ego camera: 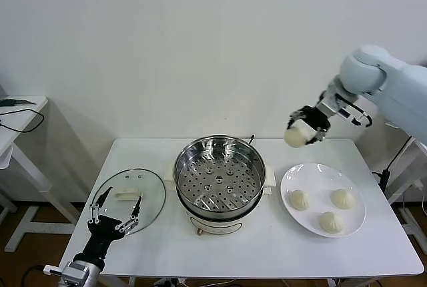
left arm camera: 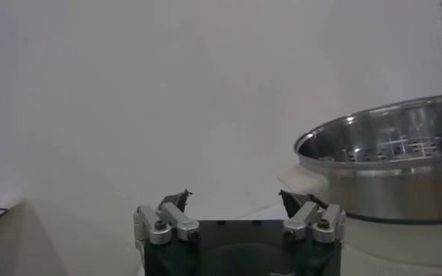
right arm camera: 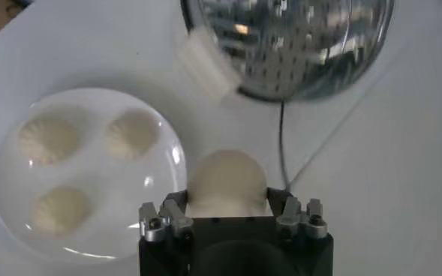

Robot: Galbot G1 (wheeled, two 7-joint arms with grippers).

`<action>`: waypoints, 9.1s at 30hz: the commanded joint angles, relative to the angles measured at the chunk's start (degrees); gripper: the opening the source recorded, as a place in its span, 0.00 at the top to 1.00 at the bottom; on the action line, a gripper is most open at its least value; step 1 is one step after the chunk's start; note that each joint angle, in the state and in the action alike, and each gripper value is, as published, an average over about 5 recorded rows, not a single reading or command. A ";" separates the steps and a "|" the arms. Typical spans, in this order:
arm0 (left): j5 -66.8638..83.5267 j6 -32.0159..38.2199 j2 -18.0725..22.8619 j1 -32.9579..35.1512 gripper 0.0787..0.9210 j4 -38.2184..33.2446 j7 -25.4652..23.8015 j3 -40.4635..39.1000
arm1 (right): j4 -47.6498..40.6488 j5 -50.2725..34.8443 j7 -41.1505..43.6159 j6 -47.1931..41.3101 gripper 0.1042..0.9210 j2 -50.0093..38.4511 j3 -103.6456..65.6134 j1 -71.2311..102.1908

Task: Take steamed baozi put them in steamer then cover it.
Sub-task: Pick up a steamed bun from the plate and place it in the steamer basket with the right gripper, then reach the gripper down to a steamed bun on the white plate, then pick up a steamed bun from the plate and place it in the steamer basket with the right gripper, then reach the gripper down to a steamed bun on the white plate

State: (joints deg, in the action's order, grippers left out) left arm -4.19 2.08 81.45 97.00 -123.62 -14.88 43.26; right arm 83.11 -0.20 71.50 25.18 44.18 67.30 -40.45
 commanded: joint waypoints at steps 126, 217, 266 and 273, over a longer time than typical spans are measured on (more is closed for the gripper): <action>-0.35 1.35 -0.70 1.09 0.12 0.19 -1.31 1.51 | -13.36 1.11 -9.26 -40.23 0.12 -5.33 -18.43 41.87; -0.35 1.84 -0.49 -0.95 0.12 0.32 -0.68 2.80 | -13.31 -37.01 -19.23 -66.63 0.26 34.50 11.27 8.20; -1.28 2.18 -0.22 1.23 0.12 -0.43 -0.23 1.69 | 4.76 -1.73 5.96 -41.39 0.12 -23.18 -10.93 28.82; -2.12 2.46 0.35 1.67 0.12 -0.49 -0.09 1.36 | 1.97 5.13 5.61 -38.99 0.12 -22.76 -20.84 42.07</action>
State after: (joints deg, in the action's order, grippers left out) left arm -6.01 4.42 81.70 98.30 -123.73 -15.05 44.78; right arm 85.79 -5.13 75.14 -17.53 26.96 58.64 -14.74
